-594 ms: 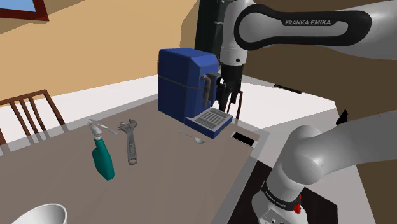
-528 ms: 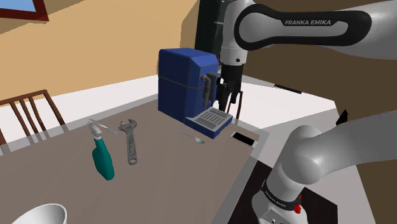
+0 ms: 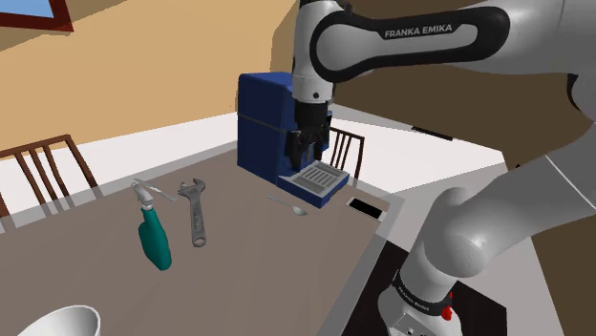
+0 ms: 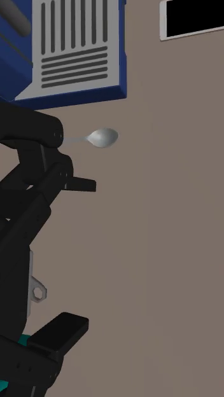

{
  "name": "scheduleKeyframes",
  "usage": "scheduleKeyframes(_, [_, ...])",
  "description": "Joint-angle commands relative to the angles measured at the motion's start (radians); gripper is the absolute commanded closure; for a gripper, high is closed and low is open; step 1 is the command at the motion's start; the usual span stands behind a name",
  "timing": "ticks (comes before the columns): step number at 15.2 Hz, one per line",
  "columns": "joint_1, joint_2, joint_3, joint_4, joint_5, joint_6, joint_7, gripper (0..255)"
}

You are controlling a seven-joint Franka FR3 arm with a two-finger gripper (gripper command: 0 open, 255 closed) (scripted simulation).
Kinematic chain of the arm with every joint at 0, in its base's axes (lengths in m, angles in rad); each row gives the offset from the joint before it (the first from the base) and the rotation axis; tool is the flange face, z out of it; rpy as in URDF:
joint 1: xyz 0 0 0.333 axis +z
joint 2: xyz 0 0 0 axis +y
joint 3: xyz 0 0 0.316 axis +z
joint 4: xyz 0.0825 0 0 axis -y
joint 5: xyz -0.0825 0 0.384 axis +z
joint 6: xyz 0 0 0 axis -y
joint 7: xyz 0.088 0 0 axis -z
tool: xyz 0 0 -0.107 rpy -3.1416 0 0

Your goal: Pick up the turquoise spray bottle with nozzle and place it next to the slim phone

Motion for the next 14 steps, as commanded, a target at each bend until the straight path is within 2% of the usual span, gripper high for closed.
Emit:
scheduleKeyframes(1, [0.008, 0.058, 0.03, 0.035, 0.01, 0.031, 0.037, 0])
scheduleKeyframes(7, [0.024, 0.255, 0.118, 0.174, 0.008, 0.108, 0.152, 0])
scheduleKeyframes(14, [0.051, 0.506, 0.2, 0.392, -0.057, 0.155, 0.299, 0])
